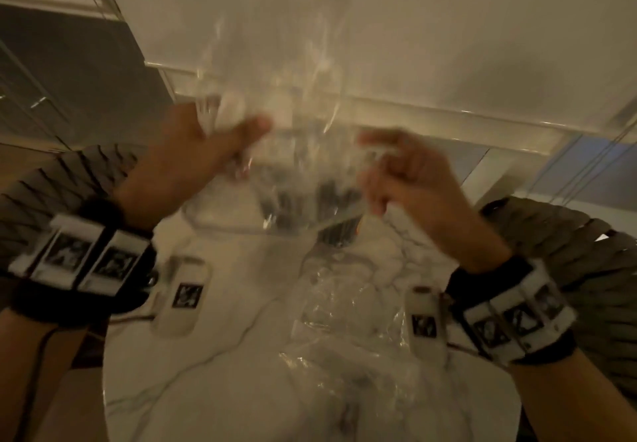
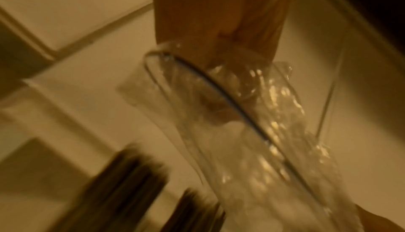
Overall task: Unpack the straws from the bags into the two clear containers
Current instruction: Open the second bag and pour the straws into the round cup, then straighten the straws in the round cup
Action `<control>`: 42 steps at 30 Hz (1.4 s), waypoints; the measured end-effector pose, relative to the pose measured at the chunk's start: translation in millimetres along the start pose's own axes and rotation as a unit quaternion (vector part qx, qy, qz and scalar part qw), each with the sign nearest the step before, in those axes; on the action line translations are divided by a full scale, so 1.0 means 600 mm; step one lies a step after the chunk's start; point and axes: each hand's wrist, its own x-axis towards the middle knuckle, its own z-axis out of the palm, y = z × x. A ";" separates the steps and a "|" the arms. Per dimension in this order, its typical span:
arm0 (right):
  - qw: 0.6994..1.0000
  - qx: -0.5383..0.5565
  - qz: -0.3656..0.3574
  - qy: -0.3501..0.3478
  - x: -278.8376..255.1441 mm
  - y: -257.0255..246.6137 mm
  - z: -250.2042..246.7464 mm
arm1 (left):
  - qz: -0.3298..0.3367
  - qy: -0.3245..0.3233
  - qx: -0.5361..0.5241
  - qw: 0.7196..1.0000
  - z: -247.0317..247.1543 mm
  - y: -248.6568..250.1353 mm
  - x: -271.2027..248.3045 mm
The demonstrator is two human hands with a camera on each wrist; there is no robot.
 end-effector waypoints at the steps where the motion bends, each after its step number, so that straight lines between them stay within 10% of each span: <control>1: 0.998 -0.041 0.032 -0.033 -0.022 0.023 0.024 | -0.058 -0.020 0.026 0.998 -0.011 -0.031 -0.027; 9: 0.925 -0.165 0.278 -0.200 -0.137 0.205 0.172 | -0.450 -0.153 0.074 0.876 -0.022 -0.298 -0.210; 15: 0.919 -0.219 0.281 -0.169 -0.117 0.203 0.137 | -0.437 -0.233 0.324 0.806 -0.069 -0.309 -0.210; 17: 0.925 -0.214 0.283 -0.133 -0.101 0.179 0.099 | -0.369 -0.153 0.421 0.814 -0.087 -0.283 -0.180; 20: 0.946 -0.193 0.258 -0.034 -0.069 0.147 0.043 | -0.256 -0.039 0.360 0.896 -0.071 -0.230 -0.120; 25: 0.939 -0.062 0.297 0.164 0.025 0.178 0.007 | -0.134 -0.156 0.261 0.943 0.066 -0.172 -0.012; 29: 0.911 -0.011 0.380 0.161 0.075 0.225 0.030 | -0.134 -0.205 0.286 0.926 0.168 -0.195 0.054; 42: 0.942 -0.187 0.247 0.130 0.132 0.258 -0.044 | -0.107 -0.065 0.161 0.979 0.232 -0.236 0.055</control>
